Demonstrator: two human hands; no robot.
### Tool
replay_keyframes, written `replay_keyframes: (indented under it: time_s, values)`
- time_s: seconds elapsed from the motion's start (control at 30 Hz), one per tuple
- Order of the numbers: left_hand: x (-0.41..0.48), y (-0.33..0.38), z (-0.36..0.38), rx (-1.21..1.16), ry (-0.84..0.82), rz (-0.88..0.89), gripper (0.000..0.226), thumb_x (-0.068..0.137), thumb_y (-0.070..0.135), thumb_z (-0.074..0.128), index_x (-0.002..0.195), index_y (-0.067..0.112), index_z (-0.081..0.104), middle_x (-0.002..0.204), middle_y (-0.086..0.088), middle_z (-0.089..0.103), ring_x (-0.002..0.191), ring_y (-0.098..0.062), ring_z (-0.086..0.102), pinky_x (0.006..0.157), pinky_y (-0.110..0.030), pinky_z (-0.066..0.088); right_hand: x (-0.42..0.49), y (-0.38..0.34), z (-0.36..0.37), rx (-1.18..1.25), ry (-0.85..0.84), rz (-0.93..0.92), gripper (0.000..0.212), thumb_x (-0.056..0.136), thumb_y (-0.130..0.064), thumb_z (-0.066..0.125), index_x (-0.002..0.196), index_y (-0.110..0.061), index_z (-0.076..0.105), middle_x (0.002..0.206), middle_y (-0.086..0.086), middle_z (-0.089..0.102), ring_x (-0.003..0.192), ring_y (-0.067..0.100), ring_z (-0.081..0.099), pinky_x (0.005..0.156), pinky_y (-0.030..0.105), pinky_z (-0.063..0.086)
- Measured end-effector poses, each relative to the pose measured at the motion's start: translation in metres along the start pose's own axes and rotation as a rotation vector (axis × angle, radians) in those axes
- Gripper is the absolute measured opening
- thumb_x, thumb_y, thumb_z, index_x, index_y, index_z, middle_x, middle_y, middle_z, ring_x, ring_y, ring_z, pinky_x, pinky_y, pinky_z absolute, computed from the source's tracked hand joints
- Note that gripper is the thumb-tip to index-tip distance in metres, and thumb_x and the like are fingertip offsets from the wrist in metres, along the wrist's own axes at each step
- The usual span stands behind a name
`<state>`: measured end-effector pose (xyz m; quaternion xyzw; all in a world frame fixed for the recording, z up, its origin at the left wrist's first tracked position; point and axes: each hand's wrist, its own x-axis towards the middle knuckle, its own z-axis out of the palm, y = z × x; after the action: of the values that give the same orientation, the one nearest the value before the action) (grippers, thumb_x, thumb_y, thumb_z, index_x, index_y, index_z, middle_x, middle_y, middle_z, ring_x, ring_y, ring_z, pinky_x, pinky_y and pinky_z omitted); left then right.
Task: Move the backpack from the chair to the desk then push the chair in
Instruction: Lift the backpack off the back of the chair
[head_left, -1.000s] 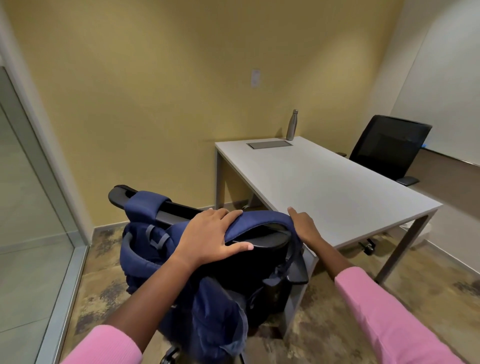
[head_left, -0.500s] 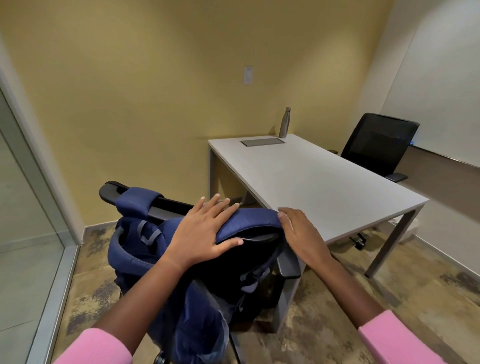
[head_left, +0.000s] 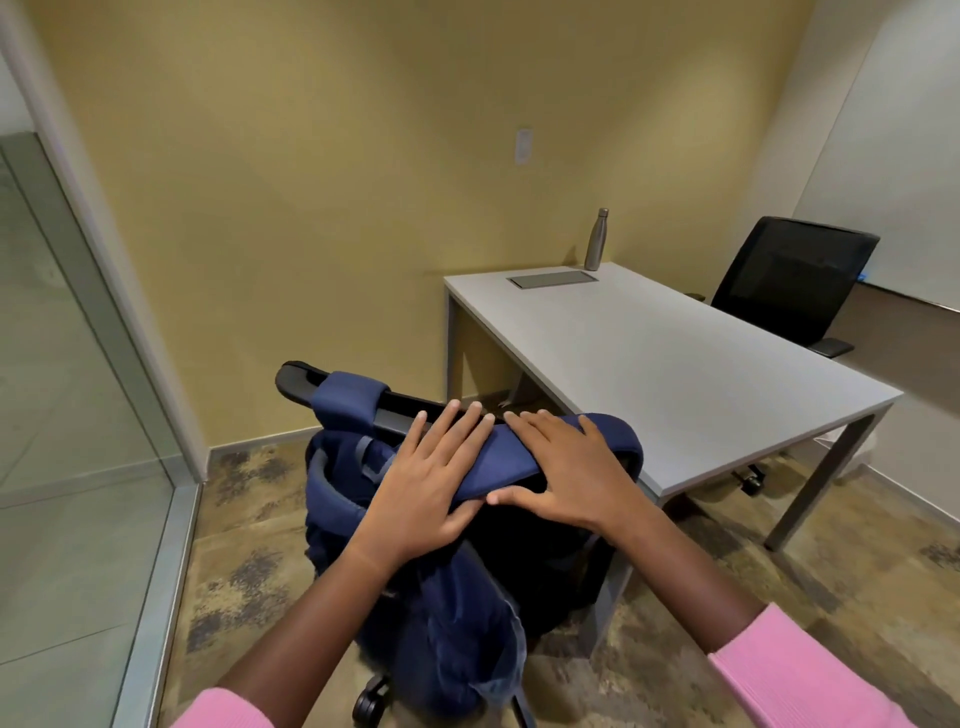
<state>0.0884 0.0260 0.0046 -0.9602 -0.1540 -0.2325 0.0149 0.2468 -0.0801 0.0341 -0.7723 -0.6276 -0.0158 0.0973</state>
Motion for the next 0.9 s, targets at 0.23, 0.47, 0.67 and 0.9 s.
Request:
replay_keyframes:
  time_s: [0.23, 0.47, 0.67, 0.9]
  values:
    - [-0.044, -0.036, -0.009, 0.092, -0.049, 0.039, 0.08, 0.085, 0.058, 0.038, 0.146, 0.016, 0.007, 0.154, -0.007, 0.012, 0.142, -0.029, 0.012, 0.113, -0.04, 0.008, 0.002, -0.019, -0.001, 0.006, 0.056, 0.094, 0.086, 0.066, -0.075, 0.052, 0.137, -0.03, 0.033, 0.137, -0.002, 0.045, 0.129, 0.017, 0.038, 0.112, 0.054, 0.019]
    - [-0.071, -0.063, -0.021, 0.27, -0.148, 0.139, 0.105, 0.045, 0.038, 0.082, 0.137, 0.011, 0.039, 0.142, -0.009, 0.046, 0.126, -0.024, 0.049, 0.096, -0.039, 0.048, -0.009, -0.033, -0.003, -0.023, 0.187, 0.099, 0.069, 0.07, -0.063, 0.052, 0.126, -0.023, 0.049, 0.122, 0.001, 0.059, 0.114, 0.022, 0.051, 0.102, 0.04, 0.032]
    - [-0.074, -0.068, -0.015, 0.26, -0.075, 0.149, 0.096, 0.045, 0.024, 0.083, 0.132, 0.009, 0.046, 0.138, -0.008, 0.051, 0.124, -0.021, 0.051, 0.093, -0.036, 0.051, -0.027, -0.062, -0.006, -0.136, 0.378, 0.061, 0.043, 0.054, -0.03, 0.06, 0.091, -0.01, 0.067, 0.078, 0.009, 0.068, 0.072, 0.033, 0.064, 0.054, 0.034, 0.051]
    - [-0.085, -0.085, -0.019, 0.3, -0.129, 0.27, 0.091, 0.038, 0.034, 0.082, 0.123, 0.012, 0.058, 0.129, -0.005, 0.06, 0.116, -0.019, 0.058, 0.09, -0.033, 0.053, -0.051, -0.08, 0.036, -0.05, 0.242, 0.33, 0.048, 0.077, -0.031, 0.052, 0.124, -0.022, 0.048, 0.114, 0.003, 0.057, 0.107, 0.023, 0.048, 0.071, 0.032, 0.044]
